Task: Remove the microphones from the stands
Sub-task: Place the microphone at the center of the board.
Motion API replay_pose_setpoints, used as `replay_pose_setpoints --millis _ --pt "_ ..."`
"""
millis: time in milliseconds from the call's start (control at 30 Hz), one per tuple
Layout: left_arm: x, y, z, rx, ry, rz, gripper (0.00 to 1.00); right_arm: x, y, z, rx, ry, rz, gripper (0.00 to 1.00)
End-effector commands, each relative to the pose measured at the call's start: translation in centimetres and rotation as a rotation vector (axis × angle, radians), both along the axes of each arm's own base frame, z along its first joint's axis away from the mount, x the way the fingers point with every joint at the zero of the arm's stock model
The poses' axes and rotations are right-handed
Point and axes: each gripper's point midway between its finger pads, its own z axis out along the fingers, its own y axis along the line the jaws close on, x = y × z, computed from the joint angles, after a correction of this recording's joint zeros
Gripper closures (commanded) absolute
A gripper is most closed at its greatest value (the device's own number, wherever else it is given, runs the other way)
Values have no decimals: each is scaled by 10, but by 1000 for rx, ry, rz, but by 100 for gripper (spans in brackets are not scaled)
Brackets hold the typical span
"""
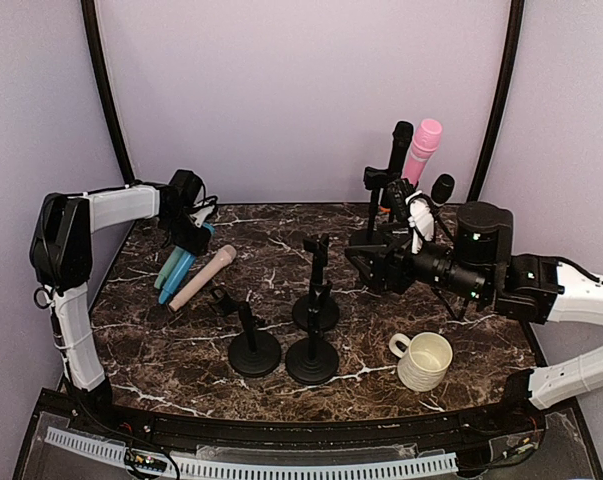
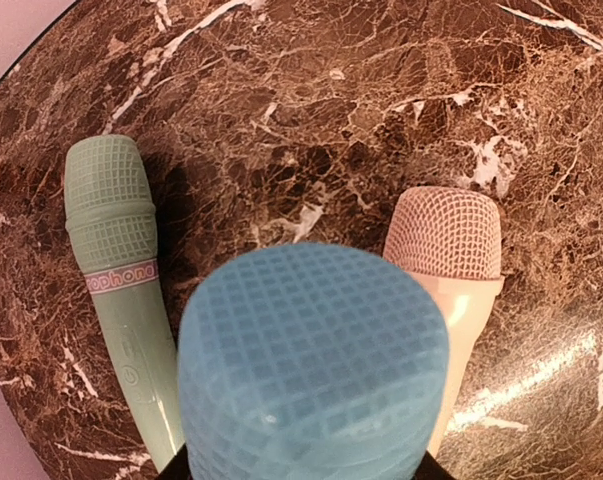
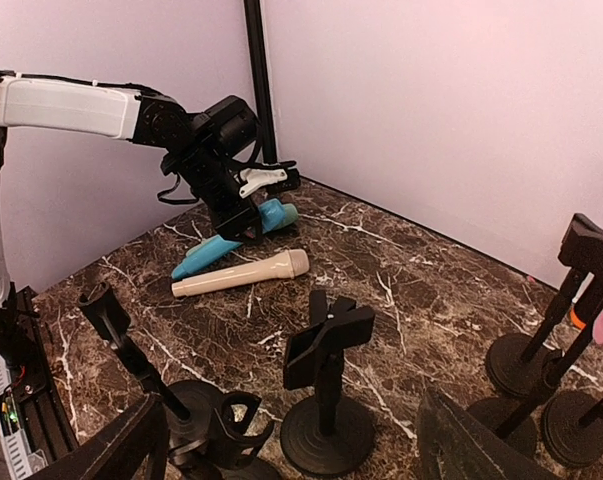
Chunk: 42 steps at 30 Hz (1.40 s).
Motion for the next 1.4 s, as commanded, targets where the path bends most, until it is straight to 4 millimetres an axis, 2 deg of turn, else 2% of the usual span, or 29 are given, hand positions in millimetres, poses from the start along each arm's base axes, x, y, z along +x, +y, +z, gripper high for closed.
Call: replay_pose_setpoints --millis 0,100,300,467,667,1133,1367 --pt "12 -11 7 -65 -25 -14 84 8 -15 6 78 4 -86 14" --pt "18 -15 2 -81 -12 -10 84 7 -21 5 108 15 -99 14" --pt "29 -14 -9 -66 6 7 77 5 -23 1 159 40 -97 14" --pt "30 -5 -22 -52 31 25 73 2 -27 -2 179 55 -97 14" --pt "28 -6 -34 -72 63 26 65 -1 -26 -5 181 65 -83 14" --pt "27 -10 -33 -92 72 13 47 1 -31 -7 192 70 -106 14" --pt "28 -10 -28 -93 68 16 42 1 -35 -5 187 64 -117 13"
